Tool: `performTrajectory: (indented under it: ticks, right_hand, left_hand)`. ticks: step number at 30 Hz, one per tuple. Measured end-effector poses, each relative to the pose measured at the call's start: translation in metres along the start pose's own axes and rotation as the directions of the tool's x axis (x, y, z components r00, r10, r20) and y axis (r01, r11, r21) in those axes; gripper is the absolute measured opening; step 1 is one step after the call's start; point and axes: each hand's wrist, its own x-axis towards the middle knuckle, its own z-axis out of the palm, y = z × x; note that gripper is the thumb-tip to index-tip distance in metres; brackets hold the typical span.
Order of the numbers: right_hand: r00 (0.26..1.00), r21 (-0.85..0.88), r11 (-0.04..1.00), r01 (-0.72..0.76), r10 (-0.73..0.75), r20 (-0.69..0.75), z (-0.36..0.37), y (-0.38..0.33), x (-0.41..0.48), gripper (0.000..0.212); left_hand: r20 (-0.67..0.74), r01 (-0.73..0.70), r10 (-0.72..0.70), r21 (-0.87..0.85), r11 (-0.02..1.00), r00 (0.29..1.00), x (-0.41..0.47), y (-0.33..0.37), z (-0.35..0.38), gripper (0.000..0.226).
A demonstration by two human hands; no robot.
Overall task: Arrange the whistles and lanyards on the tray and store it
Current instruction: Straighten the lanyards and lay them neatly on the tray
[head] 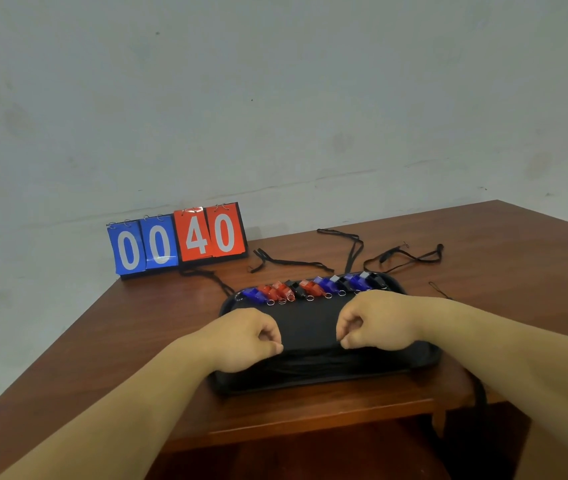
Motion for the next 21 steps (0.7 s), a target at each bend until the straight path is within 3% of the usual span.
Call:
performTrajectory:
  ticks: [7, 14, 21]
  right_hand:
    - [0.989, 0.003, 0.998, -0.07, 0.07, -0.127, -0.021, 0.03, -0.031, 0.021]
    - [0.957, -0.019, 0.986, -0.165, 0.155, -0.245, -0.042, 0.094, -0.075, 0.02]
    - [0.954, 0.016, 0.981, -0.195, 0.193, -0.228, -0.033, 0.135, -0.099, 0.039]
  left_hand:
    - [-0.051, -0.063, 0.065, 0.028, 0.998, 0.997, 0.016, 0.036, 0.003, 0.014]
    - [-0.129, -0.27, 0.272, 0.031, 0.962, 0.954, 0.041, 0.116, 0.016, 0.026]
    - [-0.048, -0.471, 0.473, 0.05, 0.881, 0.88, 0.063, 0.188, 0.04, 0.031]
